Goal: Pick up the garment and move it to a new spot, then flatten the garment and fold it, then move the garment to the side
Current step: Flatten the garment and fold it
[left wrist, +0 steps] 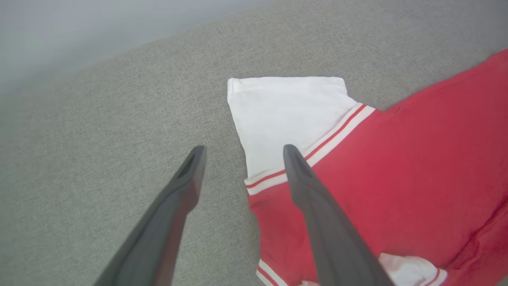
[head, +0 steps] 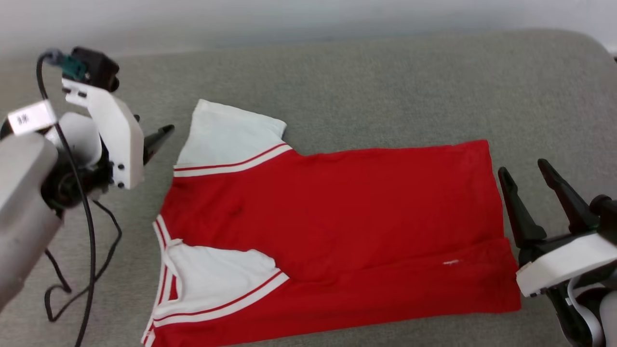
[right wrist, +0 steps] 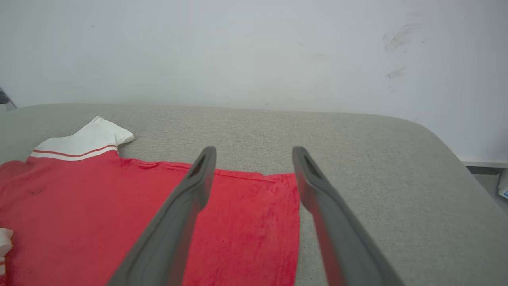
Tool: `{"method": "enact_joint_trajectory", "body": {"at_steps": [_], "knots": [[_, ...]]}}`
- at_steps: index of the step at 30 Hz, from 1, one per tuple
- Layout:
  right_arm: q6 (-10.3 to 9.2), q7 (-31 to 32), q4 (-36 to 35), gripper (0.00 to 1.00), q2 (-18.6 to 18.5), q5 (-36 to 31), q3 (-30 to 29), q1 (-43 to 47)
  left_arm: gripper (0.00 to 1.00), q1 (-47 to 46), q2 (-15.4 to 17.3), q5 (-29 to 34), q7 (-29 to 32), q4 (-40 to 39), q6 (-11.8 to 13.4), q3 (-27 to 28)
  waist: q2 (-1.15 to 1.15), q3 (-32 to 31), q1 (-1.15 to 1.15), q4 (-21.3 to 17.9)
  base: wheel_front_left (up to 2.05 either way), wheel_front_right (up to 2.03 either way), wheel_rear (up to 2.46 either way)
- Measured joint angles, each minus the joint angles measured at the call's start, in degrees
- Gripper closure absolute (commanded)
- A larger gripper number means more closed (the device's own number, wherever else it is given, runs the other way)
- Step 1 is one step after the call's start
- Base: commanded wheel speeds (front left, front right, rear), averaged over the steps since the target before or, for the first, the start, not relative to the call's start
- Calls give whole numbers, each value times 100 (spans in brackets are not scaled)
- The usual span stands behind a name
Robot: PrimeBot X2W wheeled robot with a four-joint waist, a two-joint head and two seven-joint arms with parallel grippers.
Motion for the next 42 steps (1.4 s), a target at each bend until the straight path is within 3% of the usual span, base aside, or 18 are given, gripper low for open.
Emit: {"method": "enact_joint_trajectory", "body": {"at_steps": [6, 11, 19, 25, 26, 27, 28, 35, 42], "knots": [[0, -62, -153, 0, 104, -76, 36, -203, 0, -926, -107, 63, 1013, 397, -51, -145, 0, 587, 0, -289, 0, 0, 0], [0, -97, -190, 0, 109, -83, 77, -343, 0, -1558, -165, 342, 1499, 677, -108, -315, 0, 1072, 0, -478, 0, 0, 0], [0, -170, -169, 0, 119, -142, 198, -622, 0, -2067, -309, 482, 1891, 1230, -192, -456, 0, 1679, 1, -700, 0, 0, 0], [0, -197, -94, 0, 102, -151, 263, -717, 0, -2068, -339, 467, 1990, 1481, -289, -561, 0, 1791, 0, -760, 0, 0, 0], [0, -197, -81, 0, 79, -151, 257, -747, 35, -2062, -350, 458, 1985, 1494, -296, -578, 0, 1780, 0, -755, 0, 0, 0], [0, -197, -75, 0, 47, -149, 245, -778, 95, -2047, -367, 439, 1952, 1511, -319, -592, 0, 1764, 0, -748, 0, 0, 0], [0, -197, -71, 0, 15, -151, 238, -794, 100, -2022, -376, 412, 1926, 1523, -328, -600, 0, 1746, 0, -739, 0, 0, 0], [0, 114, -108, 0, -328, -142, 119, -1015, 100, -1848, -587, 510, 1356, 1499, -393, -784, 0, 1514, 0, -579, 0, 0, 0], [1, 1623, -60, 0, -1362, 407, 361, -1512, 100, -1828, -799, 577, 708, 1105, -420, -1053, 0, 1174, 0, -232, 0, 0, 0]]}}
